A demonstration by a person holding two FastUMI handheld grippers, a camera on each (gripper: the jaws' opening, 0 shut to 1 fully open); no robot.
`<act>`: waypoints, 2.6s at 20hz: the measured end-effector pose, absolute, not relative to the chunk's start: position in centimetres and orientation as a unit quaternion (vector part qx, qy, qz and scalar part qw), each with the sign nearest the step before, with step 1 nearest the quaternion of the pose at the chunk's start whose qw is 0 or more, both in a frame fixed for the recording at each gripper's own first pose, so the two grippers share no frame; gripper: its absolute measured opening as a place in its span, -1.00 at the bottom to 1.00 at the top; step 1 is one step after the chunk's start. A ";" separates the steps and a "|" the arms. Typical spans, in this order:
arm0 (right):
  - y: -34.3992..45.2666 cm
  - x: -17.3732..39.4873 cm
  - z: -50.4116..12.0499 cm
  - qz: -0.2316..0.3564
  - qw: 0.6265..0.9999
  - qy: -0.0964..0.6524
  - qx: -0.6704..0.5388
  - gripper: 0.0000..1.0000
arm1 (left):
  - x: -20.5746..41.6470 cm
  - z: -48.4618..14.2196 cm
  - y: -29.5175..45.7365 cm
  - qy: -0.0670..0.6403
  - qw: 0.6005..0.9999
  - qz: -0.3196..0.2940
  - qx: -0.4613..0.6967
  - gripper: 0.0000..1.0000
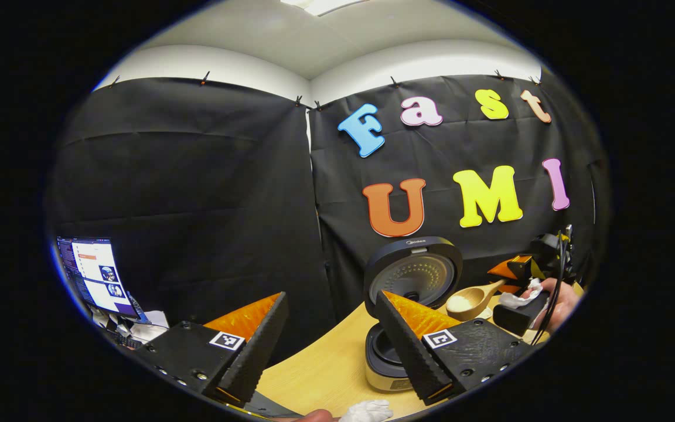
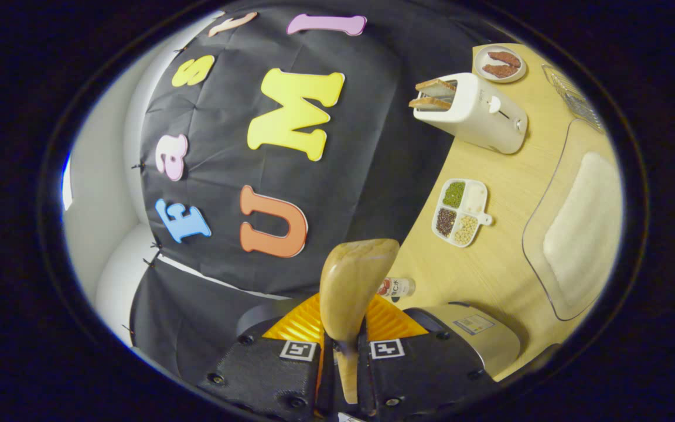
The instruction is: Close the left gripper, press the button to open the rice cooker; take a wooden spoon from the chopstick holder with the right hand, scoop a spoonful of rice and pour it into the rice cooker, then put the wooden spoon back into the chopstick holder.
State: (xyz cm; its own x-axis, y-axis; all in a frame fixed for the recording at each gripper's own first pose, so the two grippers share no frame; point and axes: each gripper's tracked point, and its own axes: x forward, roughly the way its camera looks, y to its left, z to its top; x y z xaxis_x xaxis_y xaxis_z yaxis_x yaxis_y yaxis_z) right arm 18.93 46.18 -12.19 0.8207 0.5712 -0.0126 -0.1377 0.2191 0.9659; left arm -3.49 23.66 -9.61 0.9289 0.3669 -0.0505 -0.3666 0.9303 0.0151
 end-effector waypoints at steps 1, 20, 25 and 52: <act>46.9 18.8 -12.8 0.233 0.761 0.190 0.575 -0.60 | -3.6 -9.8 23.9 0.027 0.982 0.189 0.002 0.91; 55.5 14.4 -13.9 0.299 0.954 0.020 0.031 -0.60 | -4.2 -11.4 25.5 0.043 0.977 0.210 0.000 0.90; 58.3 12.4 -13.8 0.327 0.937 -0.045 -0.114 -0.59 | -4.3 -11.6 25.4 0.042 0.976 0.213 0.000 0.90; 43.9 14.3 -2.1 0.300 0.931 -0.007 0.206 -0.60 | -3.8 -9.5 21.7 0.042 0.982 0.187 -0.006 0.90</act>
State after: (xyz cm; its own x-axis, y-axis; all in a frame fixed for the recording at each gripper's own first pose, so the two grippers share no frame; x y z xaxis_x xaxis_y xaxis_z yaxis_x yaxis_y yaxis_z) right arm 14.27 43.89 -2.09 0.8201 0.5558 0.1362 -0.5614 0.7353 0.3797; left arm -3.82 21.74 -9.47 0.9268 0.3658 -0.0855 -0.3667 0.9303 0.0049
